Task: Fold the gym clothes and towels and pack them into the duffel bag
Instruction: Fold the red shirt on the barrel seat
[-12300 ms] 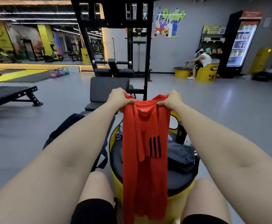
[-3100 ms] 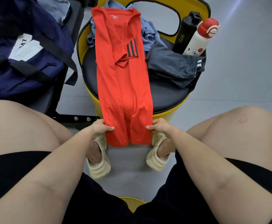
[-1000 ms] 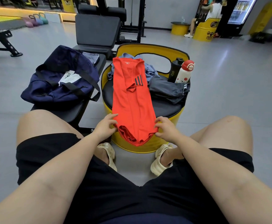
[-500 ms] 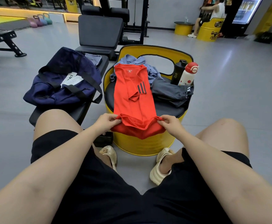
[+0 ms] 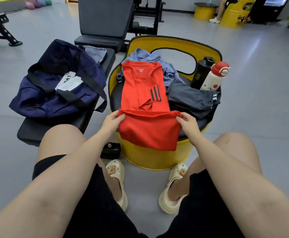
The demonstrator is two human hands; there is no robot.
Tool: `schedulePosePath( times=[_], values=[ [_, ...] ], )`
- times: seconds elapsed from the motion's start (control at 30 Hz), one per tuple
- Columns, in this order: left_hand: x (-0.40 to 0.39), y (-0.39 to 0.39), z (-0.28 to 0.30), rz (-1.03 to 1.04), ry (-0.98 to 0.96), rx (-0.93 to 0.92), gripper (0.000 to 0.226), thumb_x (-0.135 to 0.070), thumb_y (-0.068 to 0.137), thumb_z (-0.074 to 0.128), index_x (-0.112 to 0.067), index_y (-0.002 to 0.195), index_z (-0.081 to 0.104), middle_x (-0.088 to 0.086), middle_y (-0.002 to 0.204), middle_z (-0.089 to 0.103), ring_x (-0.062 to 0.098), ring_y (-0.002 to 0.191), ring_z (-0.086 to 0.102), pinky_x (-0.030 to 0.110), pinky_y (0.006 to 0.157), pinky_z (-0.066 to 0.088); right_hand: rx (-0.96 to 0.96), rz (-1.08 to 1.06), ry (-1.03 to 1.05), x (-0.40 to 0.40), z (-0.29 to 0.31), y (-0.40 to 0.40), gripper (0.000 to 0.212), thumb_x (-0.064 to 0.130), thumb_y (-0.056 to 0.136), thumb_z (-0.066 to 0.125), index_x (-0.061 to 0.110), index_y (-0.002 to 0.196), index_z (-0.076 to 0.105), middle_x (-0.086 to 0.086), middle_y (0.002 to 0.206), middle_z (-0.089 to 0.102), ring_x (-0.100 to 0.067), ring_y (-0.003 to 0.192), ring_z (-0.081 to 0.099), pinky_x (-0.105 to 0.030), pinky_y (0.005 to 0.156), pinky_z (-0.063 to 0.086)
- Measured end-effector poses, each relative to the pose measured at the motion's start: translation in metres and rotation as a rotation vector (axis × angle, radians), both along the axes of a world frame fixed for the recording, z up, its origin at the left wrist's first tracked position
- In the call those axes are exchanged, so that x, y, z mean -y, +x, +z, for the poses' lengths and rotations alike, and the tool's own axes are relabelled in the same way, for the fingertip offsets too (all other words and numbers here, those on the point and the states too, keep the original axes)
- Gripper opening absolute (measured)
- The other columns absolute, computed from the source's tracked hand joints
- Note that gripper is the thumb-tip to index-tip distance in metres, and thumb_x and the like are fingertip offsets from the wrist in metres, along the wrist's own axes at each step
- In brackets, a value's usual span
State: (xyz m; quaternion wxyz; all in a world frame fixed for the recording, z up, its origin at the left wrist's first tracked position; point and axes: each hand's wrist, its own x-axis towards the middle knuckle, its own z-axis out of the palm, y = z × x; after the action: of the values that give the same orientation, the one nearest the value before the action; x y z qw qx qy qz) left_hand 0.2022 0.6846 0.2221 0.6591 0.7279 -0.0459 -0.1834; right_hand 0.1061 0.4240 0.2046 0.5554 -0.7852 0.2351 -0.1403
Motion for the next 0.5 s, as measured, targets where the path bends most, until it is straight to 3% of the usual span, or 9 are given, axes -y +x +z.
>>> schedulePosePath(
  times=[0.13,0.2,0.27,0.33,0.5],
  values=[
    [0.011,0.028,-0.002,-0.019,-0.169,-0.184,0.023,-0.014,0.095,0.040,-0.024,0.106,0.058,-0.006,0.094,0.062,0.009,0.083,0.054,0.024,0.066,0.037,0.003,-0.050,0.324,-0.003,0.008,0.033,0.023,0.011,0.092,0.046,0.023,0.080,0.062,0.002,0.072,0.053,-0.009,0.064,0.045,-0.025,0.059,0.033],
    [0.018,0.041,-0.002,-0.069,-0.232,-0.225,0.025,-0.014,0.094,0.038,-0.024,0.104,0.058,-0.007,0.090,0.067,0.007,0.073,0.058,0.024,0.062,0.036,0.029,-0.025,0.429,-0.003,0.011,0.051,0.025,0.009,0.091,0.045,0.021,0.080,0.064,0.004,0.071,0.059,-0.007,0.061,0.049,-0.022,0.053,0.034],
    [0.026,0.056,0.002,-0.077,-0.269,-0.255,0.025,-0.013,0.094,0.037,-0.023,0.098,0.059,-0.010,0.076,0.070,0.005,0.061,0.061,0.022,0.055,0.039,0.055,0.035,0.511,-0.001,0.015,0.067,0.027,0.007,0.092,0.042,0.020,0.084,0.065,0.007,0.073,0.066,-0.005,0.064,0.057,-0.019,0.055,0.042],
    [0.032,0.071,0.008,-0.046,-0.336,-0.276,0.024,-0.012,0.094,0.037,-0.020,0.094,0.060,-0.007,0.072,0.070,0.007,0.060,0.063,0.020,0.052,0.045,0.087,0.078,0.591,0.003,0.023,0.081,0.027,0.008,0.092,0.040,0.019,0.087,0.064,0.005,0.077,0.069,-0.006,0.067,0.061,-0.018,0.059,0.047],
    [0.049,0.120,-0.001,0.086,-0.338,-0.345,0.024,-0.015,0.095,0.039,-0.013,0.102,0.061,0.005,0.088,0.067,0.017,0.076,0.063,0.027,0.065,0.052,-0.008,-0.012,0.516,0.016,0.022,0.132,0.017,0.013,0.087,0.044,0.019,0.081,0.059,-0.003,0.085,0.060,-0.015,0.078,0.054,-0.028,0.071,0.043]
  ],
)
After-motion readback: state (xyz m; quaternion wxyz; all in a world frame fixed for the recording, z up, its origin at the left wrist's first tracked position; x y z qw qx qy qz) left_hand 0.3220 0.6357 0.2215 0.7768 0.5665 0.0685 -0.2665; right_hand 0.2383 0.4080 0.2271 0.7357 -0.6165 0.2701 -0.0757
